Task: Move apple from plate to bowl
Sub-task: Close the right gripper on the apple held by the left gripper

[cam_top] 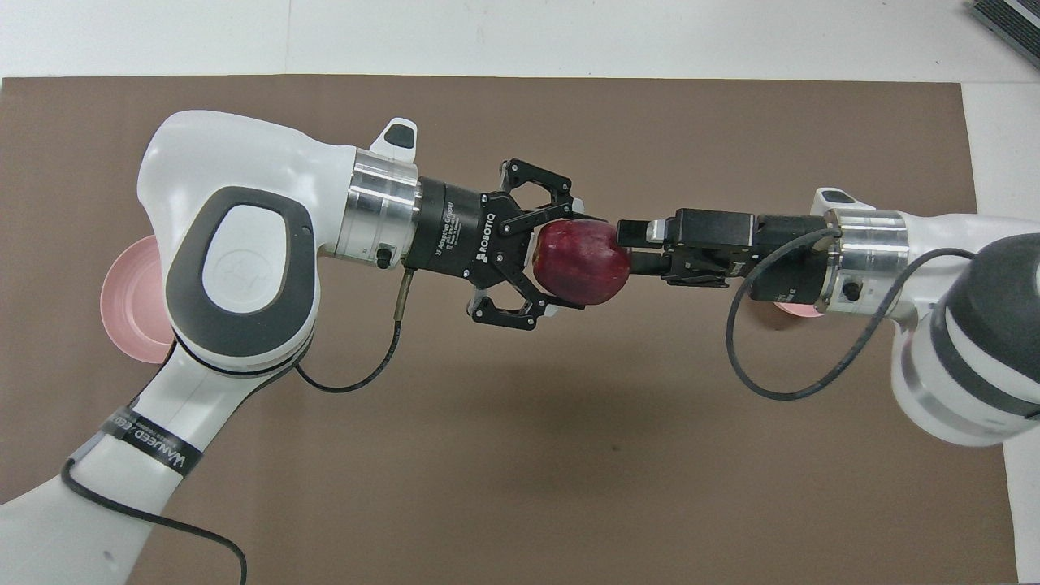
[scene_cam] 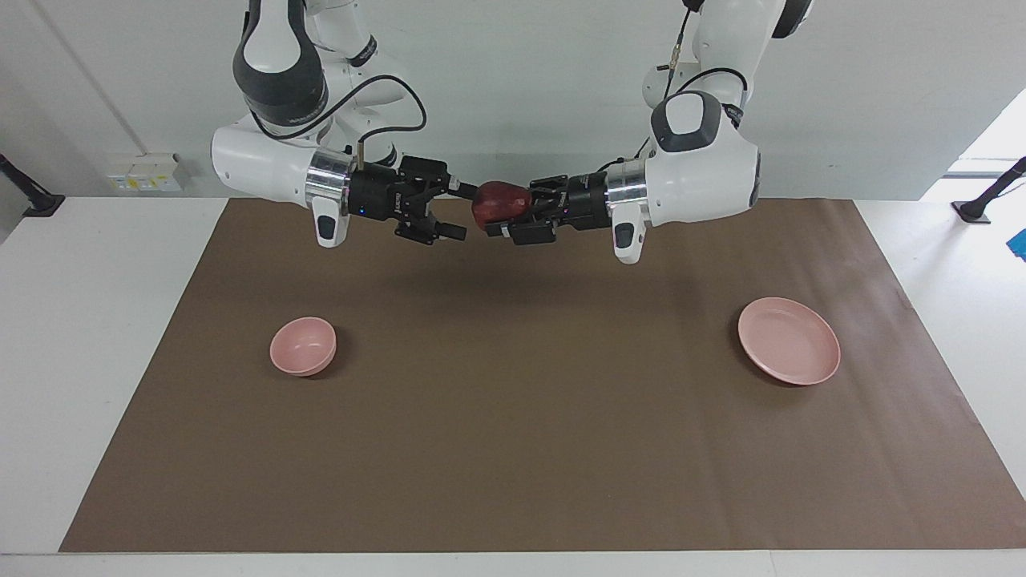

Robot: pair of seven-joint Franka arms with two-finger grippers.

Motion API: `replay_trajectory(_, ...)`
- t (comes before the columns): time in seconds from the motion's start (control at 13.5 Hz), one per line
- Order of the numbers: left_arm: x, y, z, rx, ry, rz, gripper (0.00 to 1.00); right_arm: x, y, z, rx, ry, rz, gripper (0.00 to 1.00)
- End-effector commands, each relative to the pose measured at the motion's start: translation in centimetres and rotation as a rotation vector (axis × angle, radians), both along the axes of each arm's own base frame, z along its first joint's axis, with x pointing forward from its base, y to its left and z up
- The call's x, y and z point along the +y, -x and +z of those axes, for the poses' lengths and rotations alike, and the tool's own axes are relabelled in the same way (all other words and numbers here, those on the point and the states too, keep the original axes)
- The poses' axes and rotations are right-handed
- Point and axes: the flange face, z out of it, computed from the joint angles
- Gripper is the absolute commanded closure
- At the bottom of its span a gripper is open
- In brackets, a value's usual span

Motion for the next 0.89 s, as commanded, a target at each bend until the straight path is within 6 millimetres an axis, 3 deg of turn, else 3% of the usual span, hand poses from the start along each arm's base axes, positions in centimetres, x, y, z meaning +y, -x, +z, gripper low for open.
replay_trajectory(0.0,-2.16,1.72,0.71,-0.019,0.006,0.031,1.0,1.14,0.45,-0.06,0.024,0.005,-0.018,0.0)
replay_trajectory(0.3,-2.5,1.99,0.62,-0.017,0.004,0.024,1.0,0.92,0.38,-0.07,0.032,0.002,-0.017,0.03)
replay_trajectory(0.45,-2.53,2.05,0.61,-0.015,0.004,0.019,1.0,0.83,0.4,-0.07,0.055,-0.002,-0.018,0.4)
replay_trajectory(0.59,-2.55,2.09,0.61,-0.014,0.004,0.016,1.0,0.98,0.53,-0.14,0.11,0.0,-0.018,1.0)
replay_trajectory(0.82,-2.57,2.13,0.66,-0.015,0.003,0.012,1.0,0.89,0.46,-0.08,0.123,-0.005,-0.012,1.0)
